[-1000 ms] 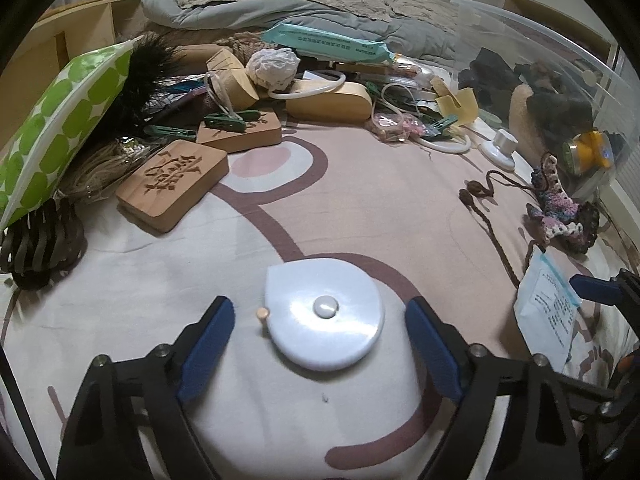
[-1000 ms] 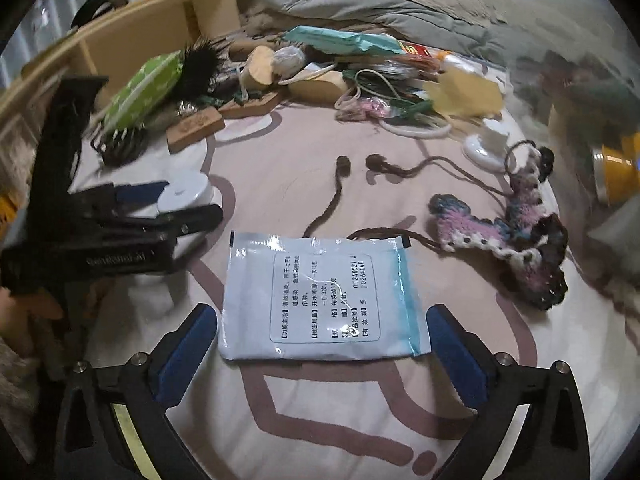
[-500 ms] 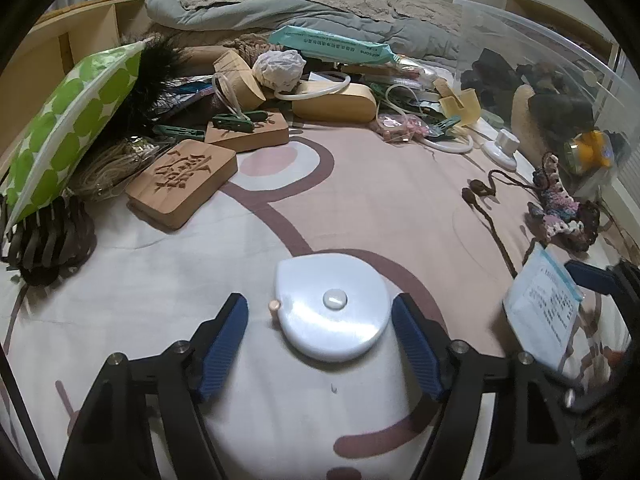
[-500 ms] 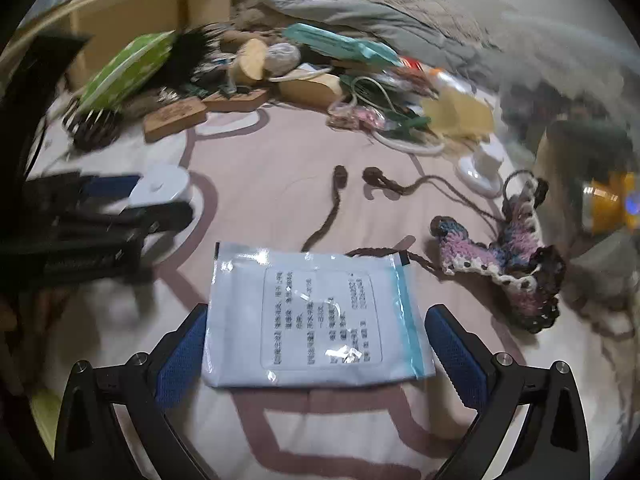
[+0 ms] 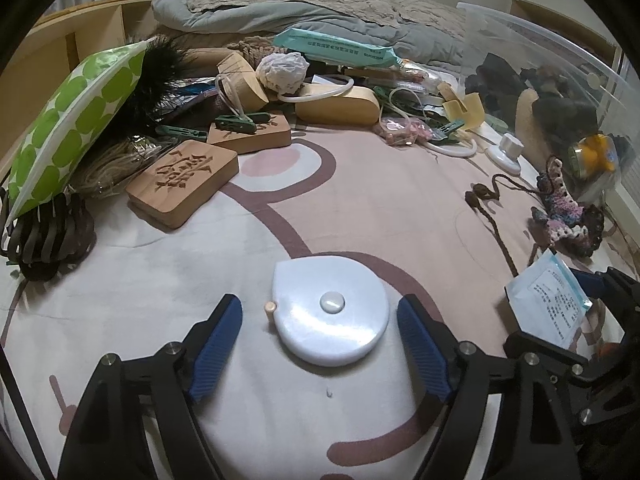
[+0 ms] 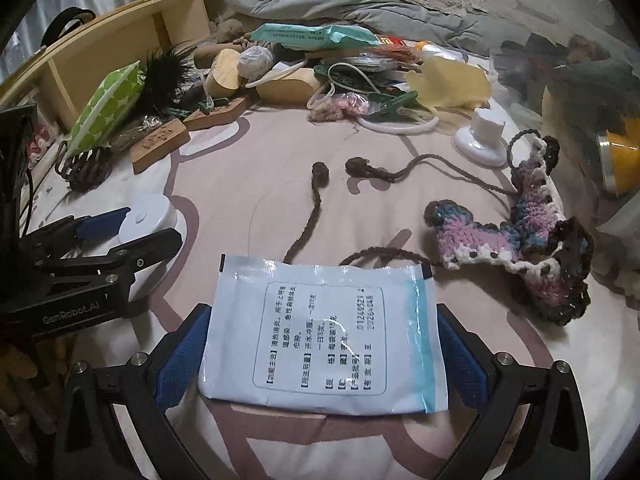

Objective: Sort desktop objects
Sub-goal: 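Close the right tool on the blue-and-white packet lying on the bed, then lift the packet with the right tool and carry it over the clear bin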

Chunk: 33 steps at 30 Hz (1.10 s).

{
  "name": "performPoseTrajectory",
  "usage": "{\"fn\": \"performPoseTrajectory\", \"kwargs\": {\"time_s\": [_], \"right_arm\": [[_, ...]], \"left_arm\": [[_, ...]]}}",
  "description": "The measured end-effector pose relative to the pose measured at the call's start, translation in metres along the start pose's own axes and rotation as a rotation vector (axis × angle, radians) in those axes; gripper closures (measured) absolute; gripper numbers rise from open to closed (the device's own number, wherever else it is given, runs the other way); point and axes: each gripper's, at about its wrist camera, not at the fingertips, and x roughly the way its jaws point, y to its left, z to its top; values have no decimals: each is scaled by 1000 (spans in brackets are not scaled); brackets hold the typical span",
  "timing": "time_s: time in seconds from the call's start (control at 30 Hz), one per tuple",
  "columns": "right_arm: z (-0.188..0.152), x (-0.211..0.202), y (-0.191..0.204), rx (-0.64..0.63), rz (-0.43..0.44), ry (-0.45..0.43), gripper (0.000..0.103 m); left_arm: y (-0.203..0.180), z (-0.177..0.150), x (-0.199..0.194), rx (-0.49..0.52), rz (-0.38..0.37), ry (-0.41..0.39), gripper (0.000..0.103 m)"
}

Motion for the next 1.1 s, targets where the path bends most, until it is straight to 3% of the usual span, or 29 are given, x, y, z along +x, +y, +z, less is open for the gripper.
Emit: {"fn": "performPoseTrajectory", "kwargs": {"time_s": [0.1, 0.3, 0.47, 0.63, 1.1], "right_arm": [[-3, -3, 2, -15, -4, 6, 0], [-6, -9, 6, -40, -20, -14, 11], [-6, -14, 2, -24, -1, -31, 20], [-6, -15, 1, -18, 8, -36, 22], [-3, -23, -8, 39, 38, -51, 22]], "left_arm": [[-1, 1, 1, 4, -11, 2, 15], [-1, 2, 1, 1, -7, -1, 14], [-1, 1, -2, 4, 10, 1, 22], [1, 4, -6, -1, -8, -3, 46], [-4, 7, -18, 3, -45, -19, 46]]}}
